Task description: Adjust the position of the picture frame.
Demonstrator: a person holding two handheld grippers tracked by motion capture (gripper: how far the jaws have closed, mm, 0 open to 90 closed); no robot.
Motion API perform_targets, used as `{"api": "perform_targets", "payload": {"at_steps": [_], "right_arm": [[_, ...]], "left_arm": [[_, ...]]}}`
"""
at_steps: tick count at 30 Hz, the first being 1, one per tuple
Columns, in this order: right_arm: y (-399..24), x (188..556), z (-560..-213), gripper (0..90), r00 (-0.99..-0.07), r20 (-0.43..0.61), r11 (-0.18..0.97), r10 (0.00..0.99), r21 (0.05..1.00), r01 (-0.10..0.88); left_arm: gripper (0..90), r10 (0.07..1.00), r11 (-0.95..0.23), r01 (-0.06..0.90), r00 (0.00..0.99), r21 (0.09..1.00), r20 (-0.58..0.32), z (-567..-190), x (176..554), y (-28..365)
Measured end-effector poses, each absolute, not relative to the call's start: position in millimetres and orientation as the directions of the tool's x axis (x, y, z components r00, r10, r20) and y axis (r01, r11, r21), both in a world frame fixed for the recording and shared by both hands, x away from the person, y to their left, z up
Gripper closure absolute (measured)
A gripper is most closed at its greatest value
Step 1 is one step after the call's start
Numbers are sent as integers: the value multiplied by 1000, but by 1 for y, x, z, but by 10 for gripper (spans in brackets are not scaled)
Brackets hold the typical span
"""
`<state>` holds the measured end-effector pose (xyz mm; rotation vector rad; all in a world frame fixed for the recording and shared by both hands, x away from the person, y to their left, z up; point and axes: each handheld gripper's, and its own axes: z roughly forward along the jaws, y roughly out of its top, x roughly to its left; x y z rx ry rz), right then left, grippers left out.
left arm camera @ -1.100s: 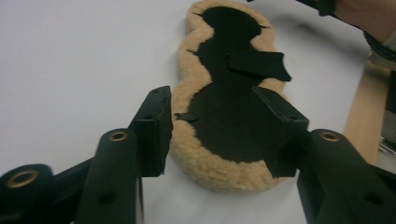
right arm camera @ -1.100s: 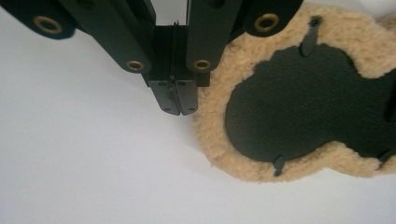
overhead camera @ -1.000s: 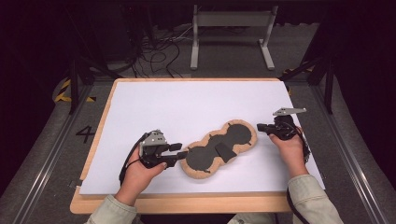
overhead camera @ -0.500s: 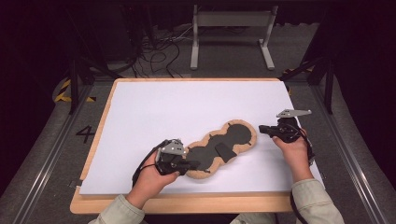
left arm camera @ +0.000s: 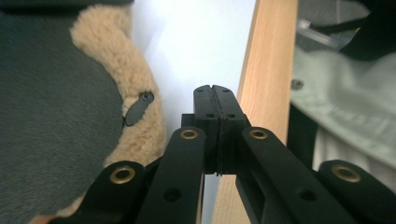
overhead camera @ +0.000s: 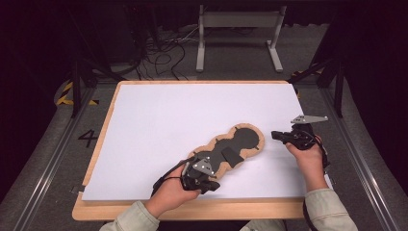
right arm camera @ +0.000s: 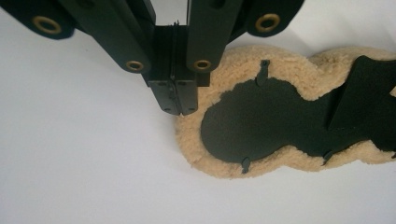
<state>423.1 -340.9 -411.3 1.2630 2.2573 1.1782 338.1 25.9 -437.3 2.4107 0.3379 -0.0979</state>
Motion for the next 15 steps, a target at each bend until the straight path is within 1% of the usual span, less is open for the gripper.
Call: {"api": "perform_targets", "payload": {"at_steps": [2,4,6,7,10,15], "right_arm": [[-341,423,-411,900,-568,126,276,813,775,568],[-341,423,-411,900,-568,126,277,814,775,568],[-341,423,-411,900,-569,126,278,812,775,568],[-341,423,-411,900,-570,125,278,812,775,567],[-340,423,-411,900,-571,124,280,811,775,567],[-339,422,-410,900,-576,121,284,808,777,562]], "left_arm": [[900,224,-739,266,963,619,-147,-439,338,25],[900,276,-751,297,953,589,-129,-441,342,27],[900,282,-732,325,945,599,-168,-443,345,30],[900,282,-732,325,945,599,-168,-443,345,30],[900,310,-735,323,942,596,-128,-442,346,32],[900,381,-700,369,917,612,-118,-443,358,43]]}}
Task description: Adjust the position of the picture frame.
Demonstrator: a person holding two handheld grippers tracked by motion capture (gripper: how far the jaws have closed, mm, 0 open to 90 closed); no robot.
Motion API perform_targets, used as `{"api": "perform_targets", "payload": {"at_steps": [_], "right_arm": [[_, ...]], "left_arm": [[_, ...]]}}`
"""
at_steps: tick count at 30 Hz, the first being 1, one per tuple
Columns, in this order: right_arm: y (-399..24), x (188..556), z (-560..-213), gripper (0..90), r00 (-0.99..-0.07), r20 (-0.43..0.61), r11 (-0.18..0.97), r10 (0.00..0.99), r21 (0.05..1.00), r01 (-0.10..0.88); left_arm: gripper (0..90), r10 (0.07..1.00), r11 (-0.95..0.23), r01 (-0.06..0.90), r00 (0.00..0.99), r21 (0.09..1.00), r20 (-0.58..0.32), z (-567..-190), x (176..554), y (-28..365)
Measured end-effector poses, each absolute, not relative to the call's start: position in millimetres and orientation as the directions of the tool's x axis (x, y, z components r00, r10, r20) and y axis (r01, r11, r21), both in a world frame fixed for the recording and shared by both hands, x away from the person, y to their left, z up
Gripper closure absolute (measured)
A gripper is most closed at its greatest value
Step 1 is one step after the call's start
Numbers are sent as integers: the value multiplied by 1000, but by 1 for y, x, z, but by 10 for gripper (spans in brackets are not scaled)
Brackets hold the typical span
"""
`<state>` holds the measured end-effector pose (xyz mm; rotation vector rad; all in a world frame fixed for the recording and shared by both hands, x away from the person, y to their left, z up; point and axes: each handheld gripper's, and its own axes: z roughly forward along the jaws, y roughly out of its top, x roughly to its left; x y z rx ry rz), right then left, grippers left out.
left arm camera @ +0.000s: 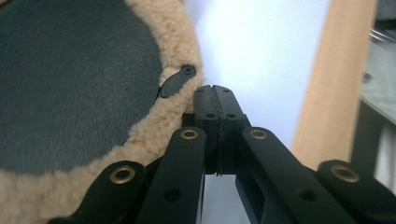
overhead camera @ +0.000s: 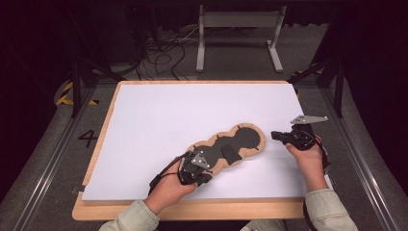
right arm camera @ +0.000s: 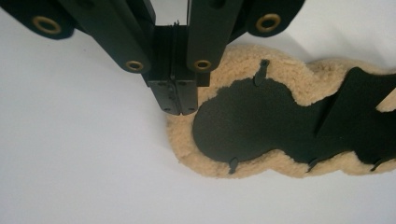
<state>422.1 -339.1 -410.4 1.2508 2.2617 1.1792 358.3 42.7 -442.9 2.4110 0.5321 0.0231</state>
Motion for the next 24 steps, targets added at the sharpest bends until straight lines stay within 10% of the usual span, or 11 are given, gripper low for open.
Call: {"api": "perform_targets", "payload": {"at_steps": [11,24], "right_arm": [[-336,419,-411,900,-581,115,298,805,770,564],[-324,432,-424,900,-553,65,330,831,741,584]], "left_arm": [[900,531,-625,411,847,664,-26,-449,383,59],[833,572,-474,478,806,740,-154,-437,389,96]]}}
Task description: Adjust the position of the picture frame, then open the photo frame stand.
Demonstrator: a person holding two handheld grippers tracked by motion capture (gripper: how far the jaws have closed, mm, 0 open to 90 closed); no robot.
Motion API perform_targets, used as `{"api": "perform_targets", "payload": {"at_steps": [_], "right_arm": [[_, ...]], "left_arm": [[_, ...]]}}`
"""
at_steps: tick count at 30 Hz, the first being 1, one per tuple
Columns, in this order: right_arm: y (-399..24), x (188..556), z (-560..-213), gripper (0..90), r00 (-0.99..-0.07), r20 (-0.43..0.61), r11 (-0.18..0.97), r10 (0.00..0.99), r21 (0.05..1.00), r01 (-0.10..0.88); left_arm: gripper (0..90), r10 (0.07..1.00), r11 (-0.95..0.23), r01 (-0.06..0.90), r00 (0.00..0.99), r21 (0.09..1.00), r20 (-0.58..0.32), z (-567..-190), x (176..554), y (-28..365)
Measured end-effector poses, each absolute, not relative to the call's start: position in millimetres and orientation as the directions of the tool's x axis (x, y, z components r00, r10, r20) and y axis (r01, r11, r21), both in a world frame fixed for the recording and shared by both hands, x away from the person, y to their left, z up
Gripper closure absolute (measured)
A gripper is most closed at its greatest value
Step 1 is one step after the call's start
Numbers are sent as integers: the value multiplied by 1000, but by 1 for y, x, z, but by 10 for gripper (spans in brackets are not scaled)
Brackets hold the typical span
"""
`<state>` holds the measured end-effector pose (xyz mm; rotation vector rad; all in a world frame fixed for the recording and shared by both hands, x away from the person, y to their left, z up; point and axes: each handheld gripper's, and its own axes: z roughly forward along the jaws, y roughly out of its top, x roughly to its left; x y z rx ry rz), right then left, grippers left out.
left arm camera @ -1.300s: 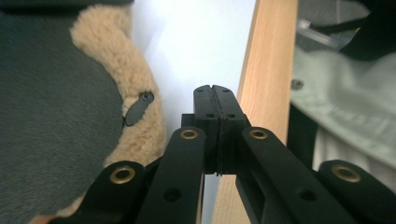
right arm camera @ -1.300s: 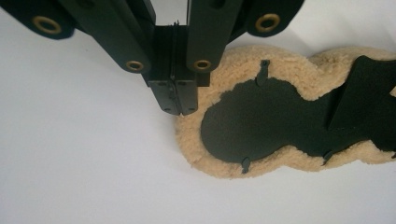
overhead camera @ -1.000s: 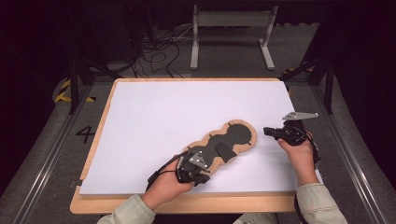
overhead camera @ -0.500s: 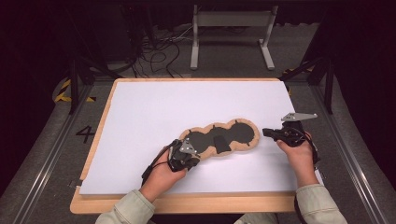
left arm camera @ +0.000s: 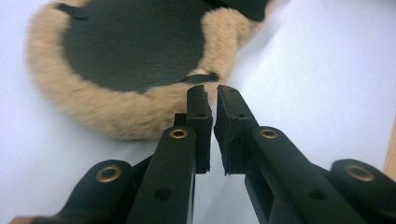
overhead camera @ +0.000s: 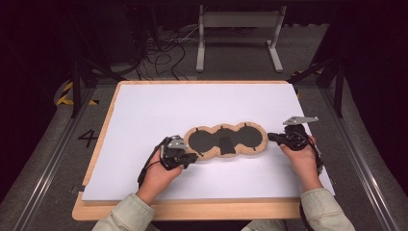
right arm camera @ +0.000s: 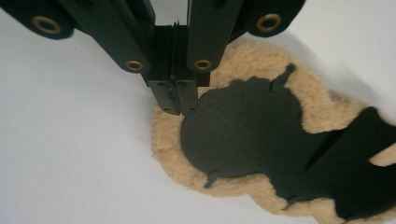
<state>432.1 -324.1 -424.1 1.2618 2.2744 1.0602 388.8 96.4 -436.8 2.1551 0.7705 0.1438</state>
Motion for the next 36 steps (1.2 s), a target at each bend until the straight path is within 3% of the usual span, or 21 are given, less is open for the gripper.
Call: {"api": "perform_targets", "payload": {"at_steps": [11,17,23,28,36], "right_arm": [[-321,454,-445,900,-479,70,301,875,696,651],[-301,451,-447,900,-546,97,336,832,695,636],[-275,445,-444,900,-594,41,413,803,681,605],[-278,437,-429,883,-593,19,396,805,727,562],[-255,413,-405,900,-706,8,473,708,737,483]], "left_arm": [[825,662,-341,550,716,763,-220,-433,397,141],[824,695,-309,552,687,775,-213,-428,400,157],[810,714,-288,554,667,781,-210,-426,401,168],[735,717,-297,542,670,786,-192,-422,402,172],[575,715,-336,538,680,773,-163,-411,403,175]]}}
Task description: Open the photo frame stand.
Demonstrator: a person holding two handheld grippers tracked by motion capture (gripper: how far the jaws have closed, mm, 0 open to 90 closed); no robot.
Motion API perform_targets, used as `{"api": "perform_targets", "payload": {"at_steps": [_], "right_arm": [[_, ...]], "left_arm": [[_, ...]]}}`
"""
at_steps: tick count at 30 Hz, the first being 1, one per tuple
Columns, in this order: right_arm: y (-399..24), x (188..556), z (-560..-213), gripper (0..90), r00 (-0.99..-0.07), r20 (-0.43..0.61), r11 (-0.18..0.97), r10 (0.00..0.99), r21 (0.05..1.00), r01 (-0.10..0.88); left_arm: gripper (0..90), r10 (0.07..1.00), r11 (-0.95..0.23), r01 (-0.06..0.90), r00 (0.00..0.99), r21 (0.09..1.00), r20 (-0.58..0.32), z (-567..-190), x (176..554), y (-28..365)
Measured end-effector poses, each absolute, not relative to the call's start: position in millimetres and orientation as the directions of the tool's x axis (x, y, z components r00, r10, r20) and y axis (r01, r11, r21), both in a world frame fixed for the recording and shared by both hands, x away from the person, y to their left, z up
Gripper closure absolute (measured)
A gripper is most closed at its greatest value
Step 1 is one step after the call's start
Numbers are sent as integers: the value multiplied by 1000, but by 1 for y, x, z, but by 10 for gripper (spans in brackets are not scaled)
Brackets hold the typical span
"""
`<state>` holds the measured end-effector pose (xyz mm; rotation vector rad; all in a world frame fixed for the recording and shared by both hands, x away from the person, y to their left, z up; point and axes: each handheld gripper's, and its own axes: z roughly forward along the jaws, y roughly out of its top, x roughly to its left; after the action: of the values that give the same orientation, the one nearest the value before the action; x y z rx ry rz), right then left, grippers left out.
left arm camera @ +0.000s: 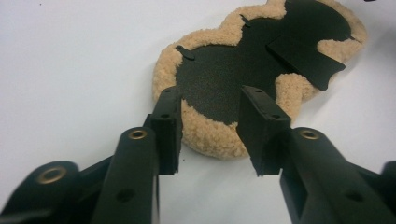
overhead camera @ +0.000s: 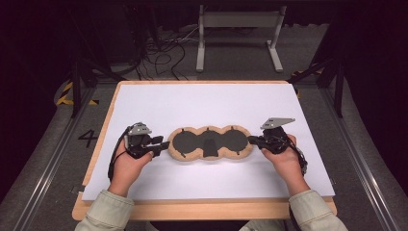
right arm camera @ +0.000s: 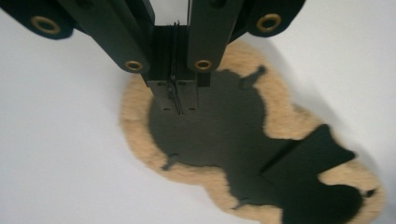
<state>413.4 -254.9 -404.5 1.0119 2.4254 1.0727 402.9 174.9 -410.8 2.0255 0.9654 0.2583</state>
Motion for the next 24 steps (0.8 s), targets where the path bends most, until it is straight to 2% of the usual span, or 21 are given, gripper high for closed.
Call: {"api": "perform_targets", "payload": {"at_steps": [8,24], "right_arm": [[-228,400,-396,897,-776,6,525,631,733,433],[-179,386,-408,900,-854,48,616,518,671,412]], "left_arm": [[416,719,-315,558,669,767,-191,-405,405,181],[295,711,-324,531,683,783,-168,-406,411,183]]}}
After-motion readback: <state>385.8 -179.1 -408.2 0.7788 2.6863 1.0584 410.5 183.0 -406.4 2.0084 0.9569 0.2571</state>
